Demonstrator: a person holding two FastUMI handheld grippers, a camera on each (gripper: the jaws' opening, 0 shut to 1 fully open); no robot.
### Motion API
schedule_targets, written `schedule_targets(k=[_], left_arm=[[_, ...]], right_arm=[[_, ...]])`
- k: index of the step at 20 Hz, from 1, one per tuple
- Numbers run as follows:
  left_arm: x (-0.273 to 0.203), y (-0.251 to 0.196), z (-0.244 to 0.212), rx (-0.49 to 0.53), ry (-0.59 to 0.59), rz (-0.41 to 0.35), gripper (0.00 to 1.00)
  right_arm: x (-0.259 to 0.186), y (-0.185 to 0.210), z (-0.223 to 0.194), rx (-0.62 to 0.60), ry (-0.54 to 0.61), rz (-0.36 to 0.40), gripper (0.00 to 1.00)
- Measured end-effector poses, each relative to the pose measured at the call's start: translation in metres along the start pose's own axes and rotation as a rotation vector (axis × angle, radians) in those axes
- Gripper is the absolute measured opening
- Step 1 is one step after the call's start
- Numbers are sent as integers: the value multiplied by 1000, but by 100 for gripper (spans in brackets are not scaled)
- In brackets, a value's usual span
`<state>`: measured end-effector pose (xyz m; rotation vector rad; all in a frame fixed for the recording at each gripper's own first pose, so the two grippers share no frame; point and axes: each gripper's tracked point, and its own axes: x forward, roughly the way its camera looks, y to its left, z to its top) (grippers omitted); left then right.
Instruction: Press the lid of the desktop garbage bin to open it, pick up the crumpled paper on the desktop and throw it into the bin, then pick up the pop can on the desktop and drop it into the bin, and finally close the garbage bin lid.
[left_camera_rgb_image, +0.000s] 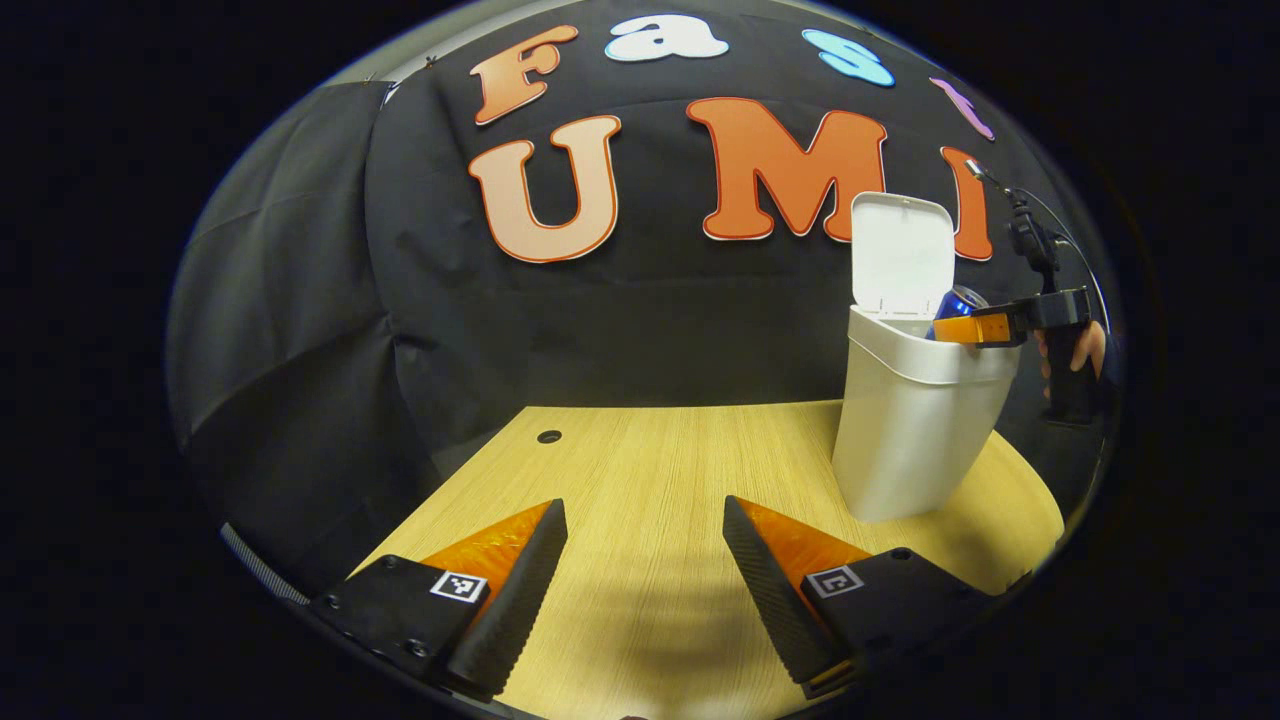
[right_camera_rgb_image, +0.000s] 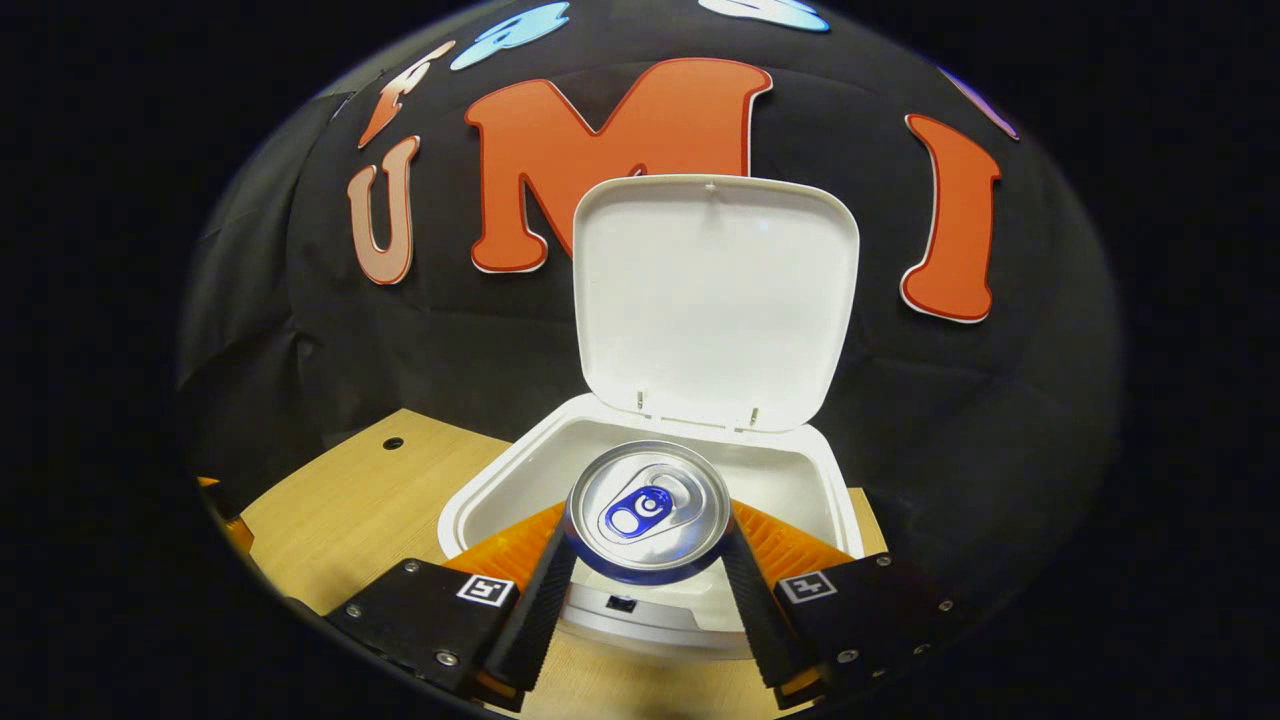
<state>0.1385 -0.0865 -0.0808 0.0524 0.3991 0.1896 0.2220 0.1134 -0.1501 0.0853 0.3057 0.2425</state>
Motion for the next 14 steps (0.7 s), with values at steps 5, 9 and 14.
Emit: schedule_targets(k=[5, 9, 14], left_arm=[[-8, -2, -10, -16, 15, 14, 100], [-12, -5, -13, -22, 18, 13, 100], [-11, -7, -10, -13, 6, -2, 100]], right_arm=[[4, -2, -3, 29, 16, 11, 82], [-2, -5, 4, 26, 3, 15, 82], [-12, -11, 25, 16, -33, 1, 82]])
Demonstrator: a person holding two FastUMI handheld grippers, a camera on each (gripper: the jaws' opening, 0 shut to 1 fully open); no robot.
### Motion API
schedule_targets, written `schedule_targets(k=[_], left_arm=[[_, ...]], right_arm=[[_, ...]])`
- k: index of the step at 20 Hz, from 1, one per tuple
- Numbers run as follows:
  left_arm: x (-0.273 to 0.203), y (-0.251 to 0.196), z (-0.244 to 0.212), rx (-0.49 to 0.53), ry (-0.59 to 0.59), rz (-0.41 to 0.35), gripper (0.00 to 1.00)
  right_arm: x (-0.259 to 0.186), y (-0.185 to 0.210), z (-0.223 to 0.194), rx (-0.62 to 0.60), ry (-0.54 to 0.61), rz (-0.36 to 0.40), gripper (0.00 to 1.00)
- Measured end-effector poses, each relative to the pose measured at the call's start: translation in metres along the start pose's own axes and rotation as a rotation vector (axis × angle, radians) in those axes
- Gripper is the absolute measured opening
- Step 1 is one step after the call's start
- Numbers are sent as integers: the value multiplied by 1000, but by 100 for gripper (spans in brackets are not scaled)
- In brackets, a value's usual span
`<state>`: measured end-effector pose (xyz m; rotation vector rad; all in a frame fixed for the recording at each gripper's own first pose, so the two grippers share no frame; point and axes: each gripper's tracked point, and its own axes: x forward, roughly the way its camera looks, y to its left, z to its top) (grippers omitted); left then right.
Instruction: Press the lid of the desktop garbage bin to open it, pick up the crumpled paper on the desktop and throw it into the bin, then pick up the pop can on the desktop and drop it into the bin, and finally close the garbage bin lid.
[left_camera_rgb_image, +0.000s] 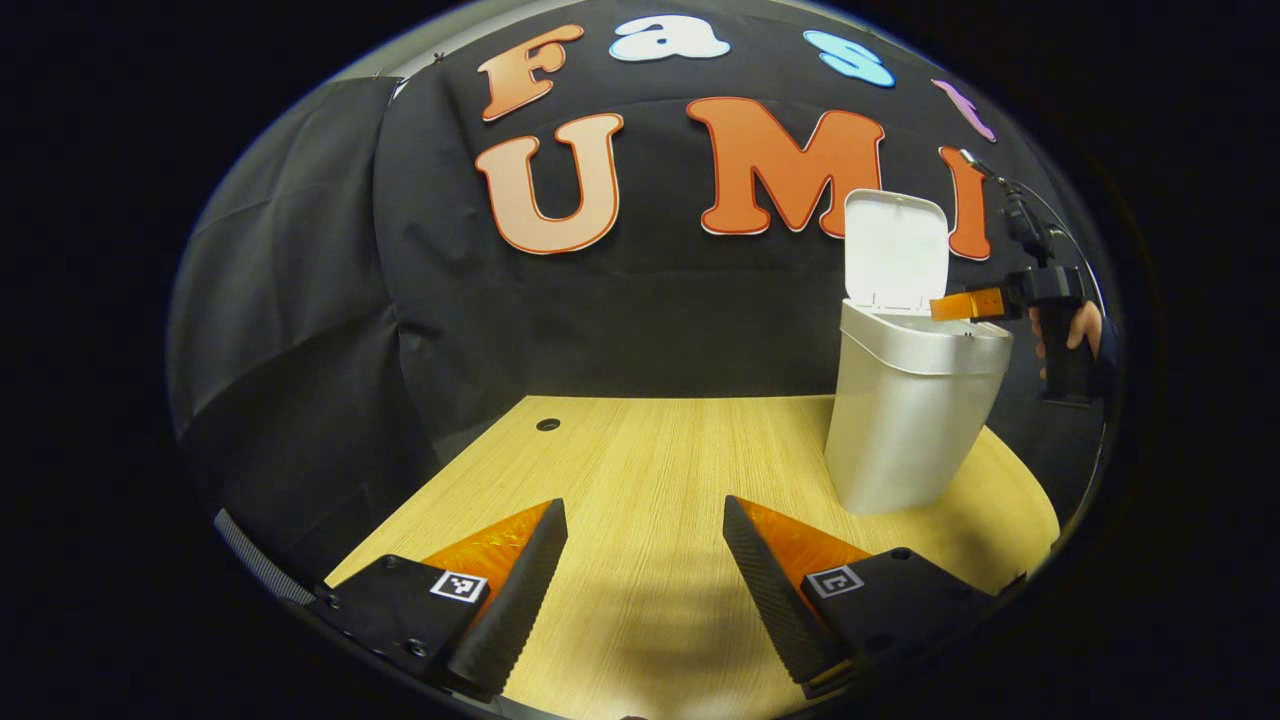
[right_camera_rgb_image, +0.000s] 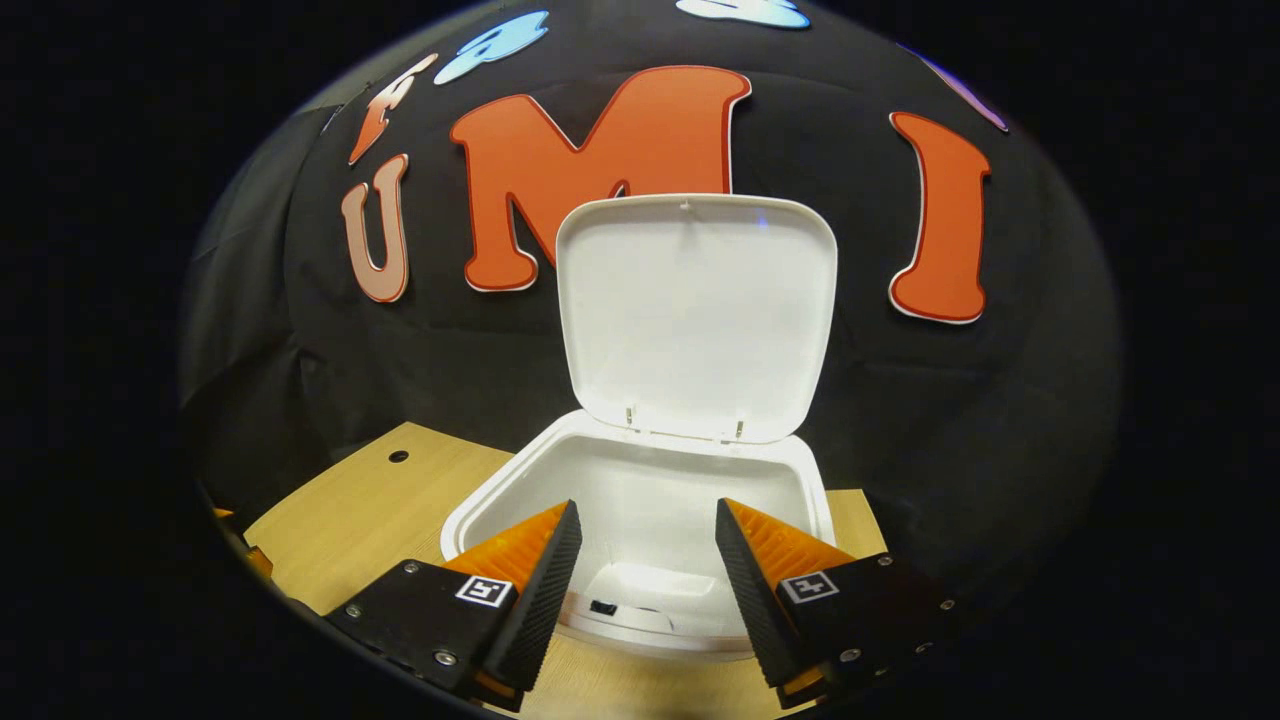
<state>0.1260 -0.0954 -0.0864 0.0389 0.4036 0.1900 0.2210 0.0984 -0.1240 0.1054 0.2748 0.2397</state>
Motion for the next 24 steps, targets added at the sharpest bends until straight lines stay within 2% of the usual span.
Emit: schedule_targets(k=[12, 19, 20, 21, 24], left_arm=[[11, 5, 2, 1, -17, -25, 100], [13, 19, 1, -6, -14, 4, 100], [13, 21, 0, -10, -11, 9, 96], [14, 23, 0, -14, -10, 14, 100], [15, 29, -6, -20, 0, 30, 100]], right_arm=[[-21, -11, 101, -102, -155, -22, 82], [-11, -12, 161, -136, -236, -17, 82], [-8, -12, 169, -132, -242, -13, 82], [-4, -13, 176, -126, -245, -12, 82], [7, -13, 197, -108, -266, -8, 81]])
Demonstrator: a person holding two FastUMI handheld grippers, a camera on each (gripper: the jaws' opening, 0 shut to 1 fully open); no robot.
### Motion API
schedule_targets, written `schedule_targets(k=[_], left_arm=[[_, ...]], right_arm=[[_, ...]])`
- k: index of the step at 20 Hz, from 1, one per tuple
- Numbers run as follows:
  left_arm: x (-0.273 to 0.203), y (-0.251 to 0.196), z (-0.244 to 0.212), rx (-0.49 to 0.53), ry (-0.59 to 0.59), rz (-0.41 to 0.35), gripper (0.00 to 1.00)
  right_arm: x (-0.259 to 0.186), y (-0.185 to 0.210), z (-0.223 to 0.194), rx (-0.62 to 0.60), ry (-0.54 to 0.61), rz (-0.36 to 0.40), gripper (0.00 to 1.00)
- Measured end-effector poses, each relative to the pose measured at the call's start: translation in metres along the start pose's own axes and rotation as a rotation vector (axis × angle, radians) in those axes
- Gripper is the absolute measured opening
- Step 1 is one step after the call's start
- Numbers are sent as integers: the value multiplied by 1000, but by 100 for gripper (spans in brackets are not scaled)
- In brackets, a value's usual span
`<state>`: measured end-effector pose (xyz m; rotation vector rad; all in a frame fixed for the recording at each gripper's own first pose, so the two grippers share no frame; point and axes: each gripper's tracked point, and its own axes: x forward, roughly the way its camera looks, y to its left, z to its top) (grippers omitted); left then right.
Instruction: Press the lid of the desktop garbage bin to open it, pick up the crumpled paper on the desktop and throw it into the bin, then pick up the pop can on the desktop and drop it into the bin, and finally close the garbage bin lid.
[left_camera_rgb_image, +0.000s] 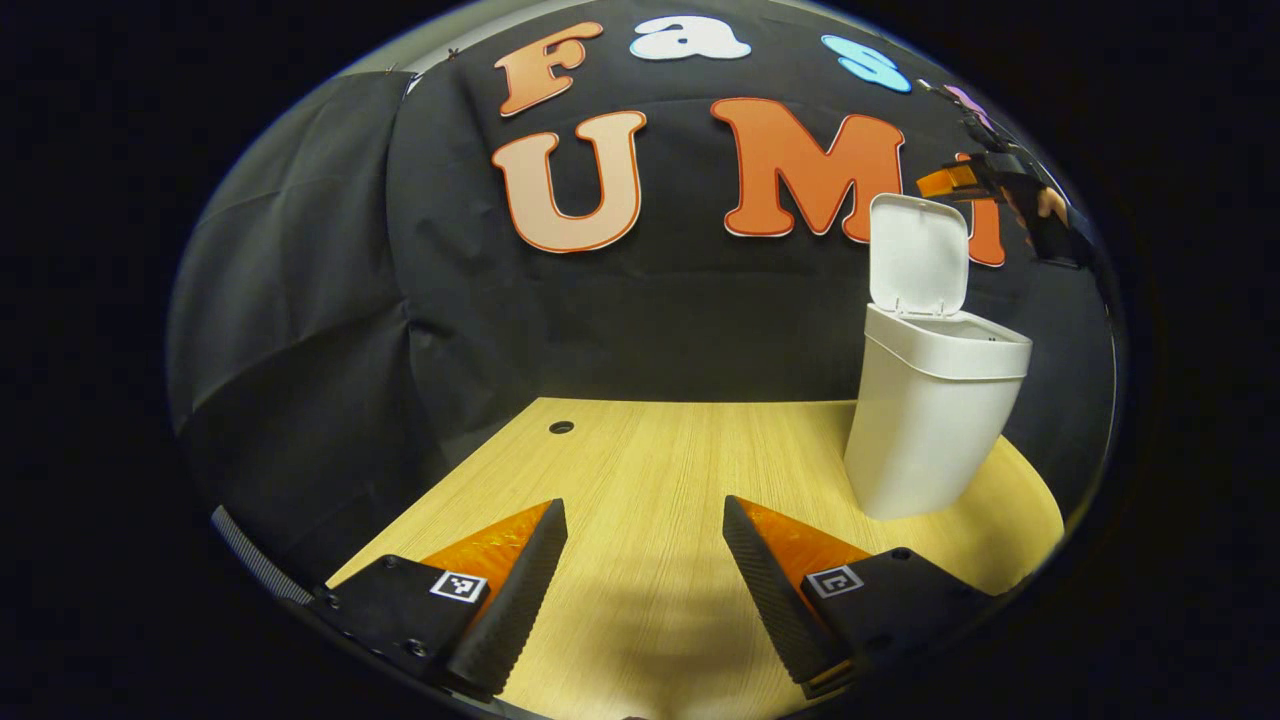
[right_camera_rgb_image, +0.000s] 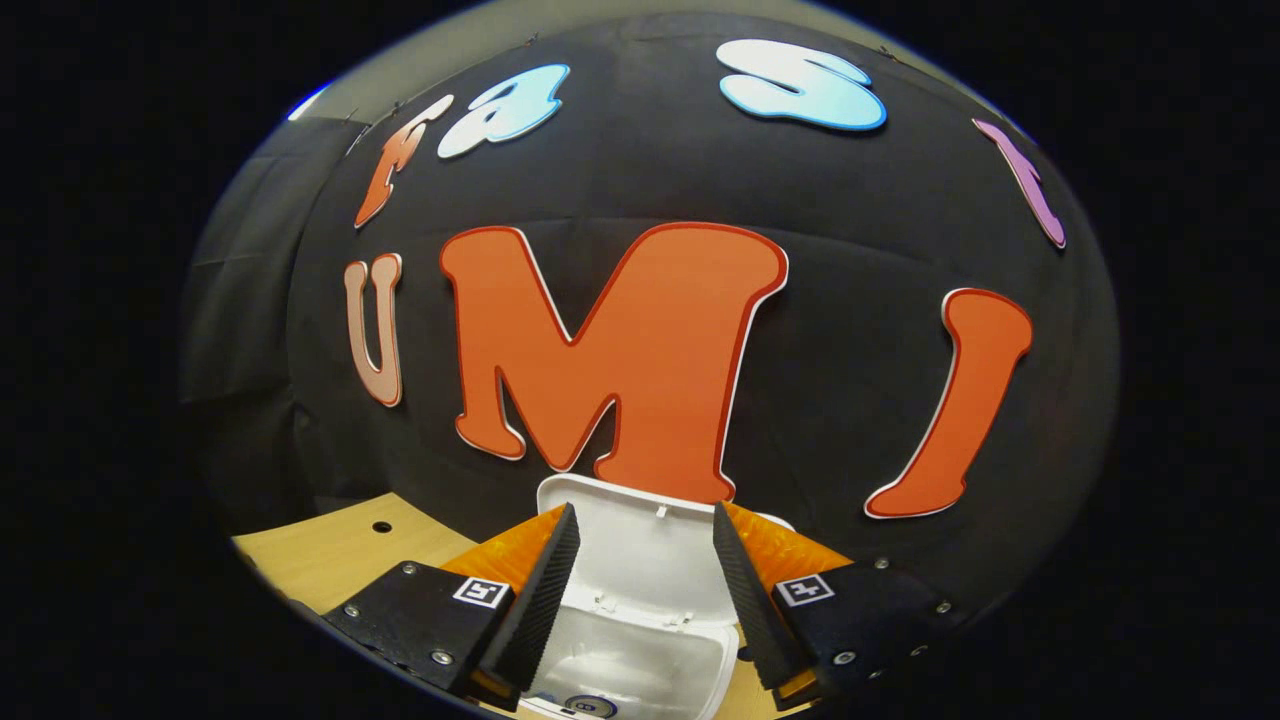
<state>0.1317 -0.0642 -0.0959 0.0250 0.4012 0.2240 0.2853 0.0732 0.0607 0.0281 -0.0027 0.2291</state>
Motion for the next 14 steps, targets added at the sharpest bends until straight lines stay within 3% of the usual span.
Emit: schedule_targets(k=[1, 2, 5, 8, 9, 14], left_arm=[[0, 1, -5, -1, 8, 4, 95], [0, 5, -8, 1, 15, 14, 100], [1, 12, -15, -12, 23, 33, 96], [3, 18, -17, -24, 26, 49, 100], [3, 21, -17, -28, 27, 56, 100], [8, 23, -17, -33, 30, 54, 100]], right_arm=[[6, -3, 5, -7, -12, -5, 81], [12, -4, 11, -14, -20, -7, 82], [29, -8, 11, 4, -2, -11, 81], [46, -12, 3, 42, 23, -29, 81], [48, -11, -8, 55, 64, -24, 81], [38, -5, -10, 110, 56, -13, 78]])
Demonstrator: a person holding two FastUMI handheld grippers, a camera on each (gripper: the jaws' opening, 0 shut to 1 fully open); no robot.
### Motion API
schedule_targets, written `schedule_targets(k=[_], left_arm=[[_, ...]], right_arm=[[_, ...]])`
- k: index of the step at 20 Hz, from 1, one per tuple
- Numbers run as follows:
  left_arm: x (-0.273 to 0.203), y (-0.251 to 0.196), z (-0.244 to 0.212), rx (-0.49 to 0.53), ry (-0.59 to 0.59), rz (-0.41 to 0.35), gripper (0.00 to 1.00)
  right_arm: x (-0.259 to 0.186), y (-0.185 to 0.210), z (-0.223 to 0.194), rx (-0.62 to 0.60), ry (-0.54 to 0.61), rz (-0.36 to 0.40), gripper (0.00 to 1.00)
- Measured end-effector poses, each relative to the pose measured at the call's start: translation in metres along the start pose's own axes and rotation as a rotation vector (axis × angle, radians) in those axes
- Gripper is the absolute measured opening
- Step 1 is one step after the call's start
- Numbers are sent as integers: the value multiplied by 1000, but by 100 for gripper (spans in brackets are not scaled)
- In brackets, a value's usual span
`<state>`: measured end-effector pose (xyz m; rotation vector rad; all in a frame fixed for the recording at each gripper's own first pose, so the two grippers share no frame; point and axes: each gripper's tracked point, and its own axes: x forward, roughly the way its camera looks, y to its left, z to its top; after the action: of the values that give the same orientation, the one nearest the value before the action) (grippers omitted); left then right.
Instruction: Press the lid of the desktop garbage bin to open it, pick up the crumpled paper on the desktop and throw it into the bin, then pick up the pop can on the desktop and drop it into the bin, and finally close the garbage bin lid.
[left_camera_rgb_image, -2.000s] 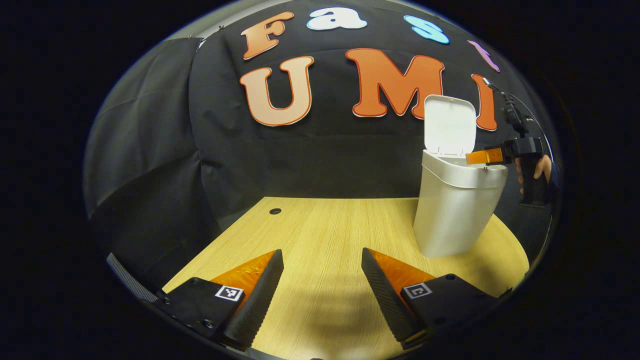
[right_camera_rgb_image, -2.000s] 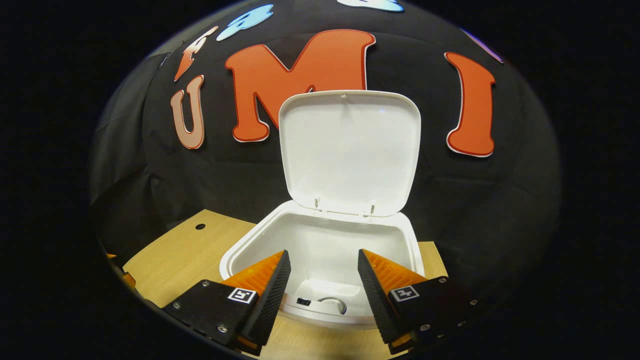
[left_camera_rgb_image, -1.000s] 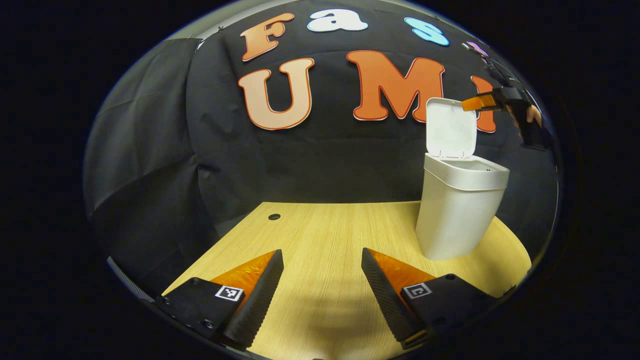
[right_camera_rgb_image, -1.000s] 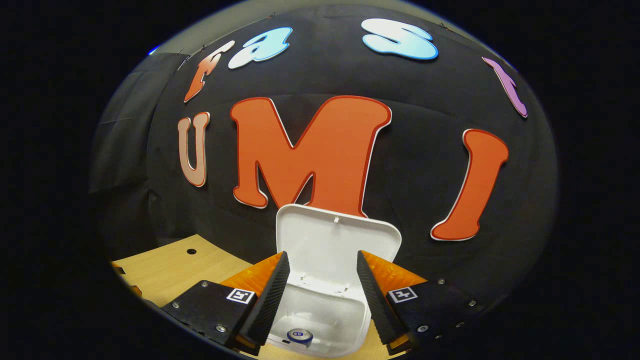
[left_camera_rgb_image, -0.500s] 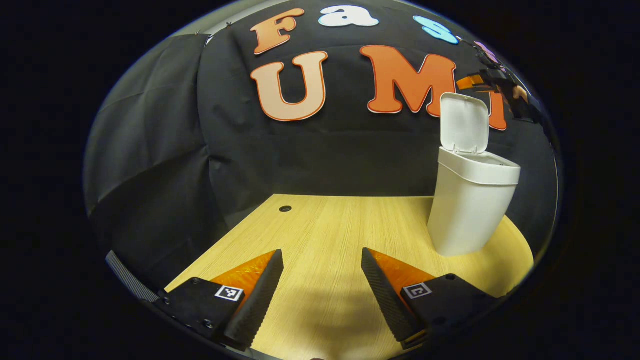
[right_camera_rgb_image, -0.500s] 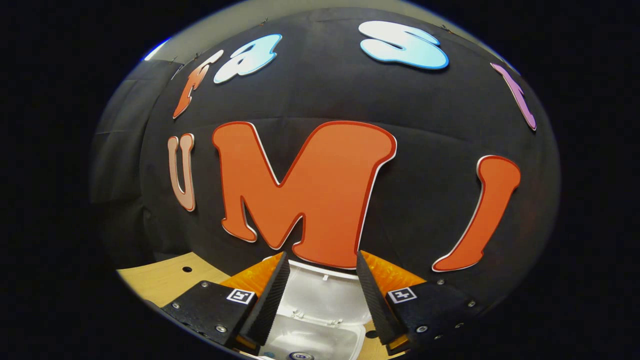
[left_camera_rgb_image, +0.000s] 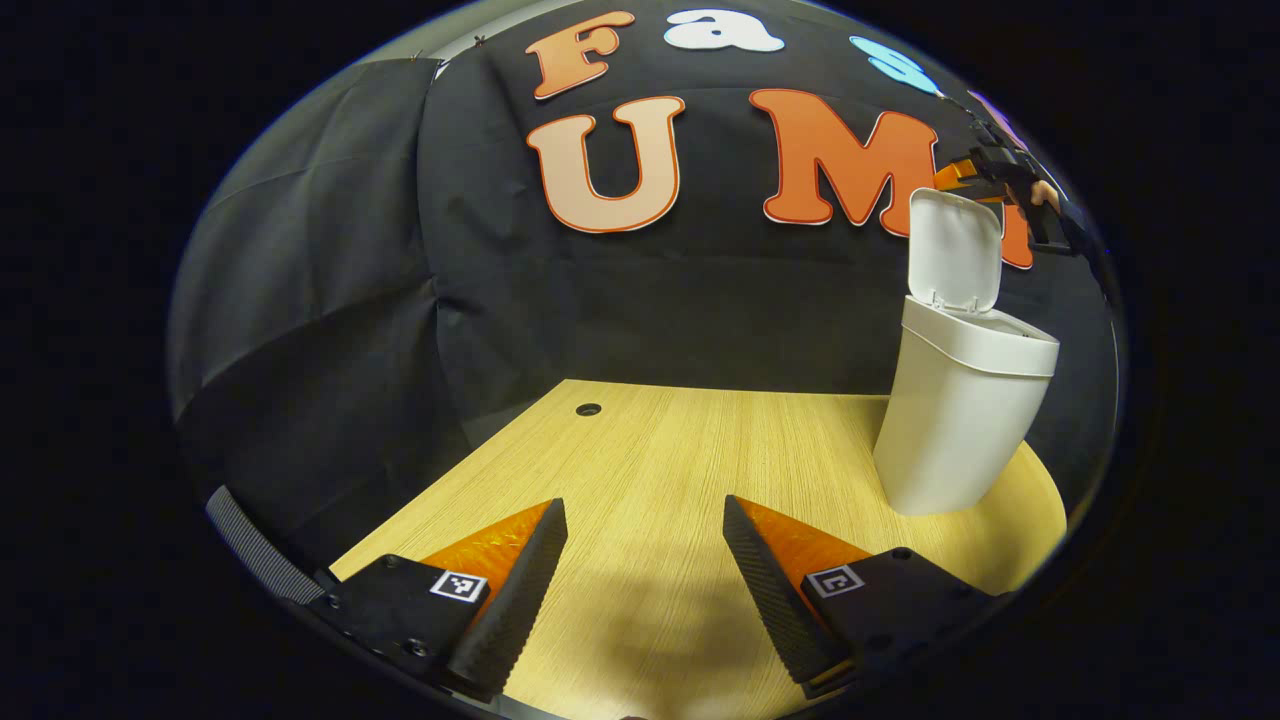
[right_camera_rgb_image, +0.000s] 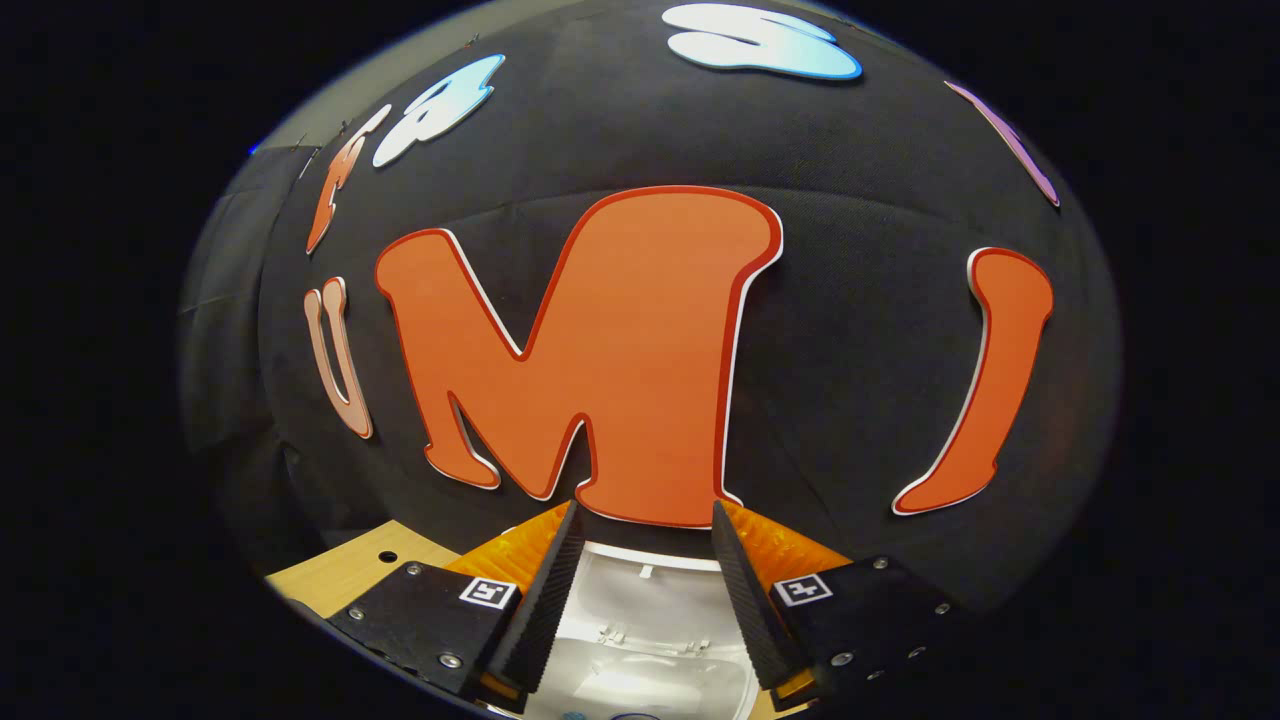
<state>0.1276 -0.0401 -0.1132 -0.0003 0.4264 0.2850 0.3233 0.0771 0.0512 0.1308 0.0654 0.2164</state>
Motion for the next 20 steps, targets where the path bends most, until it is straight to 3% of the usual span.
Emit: schedule_targets(k=[7, 8, 9, 11, 12, 15, 16, 20], left_arm=[[13, -22, 0, 12, 4, -67, 100], [13, -25, 2, 19, 1, -77, 96], [14, -27, 3, 25, -3, -86, 100], [13, -29, 7, 32, -7, -98, 96], [13, -30, 8, 34, -6, -101, 100], [13, -33, 10, 38, -8, -113, 96], [13, -34, 11, 41, -9, -116, 100], [13, -39, 12, 46, -5, -129, 100]], right_arm=[[-45, 13, -26, 38, 32, 49, 77], [-51, 15, -30, 50, 37, 51, 77], [-55, 17, -35, 53, 40, 51, 77], [-62, 18, -48, 48, 59, 46, 77], [-65, 18, -59, 41, 86, 37, 77], [-74, 20, -85, 27, 144, 33, 77], [-78, 20, -92, 31, 155, 31, 77], [-90, 19, -117, 56, 200, 17, 77]])
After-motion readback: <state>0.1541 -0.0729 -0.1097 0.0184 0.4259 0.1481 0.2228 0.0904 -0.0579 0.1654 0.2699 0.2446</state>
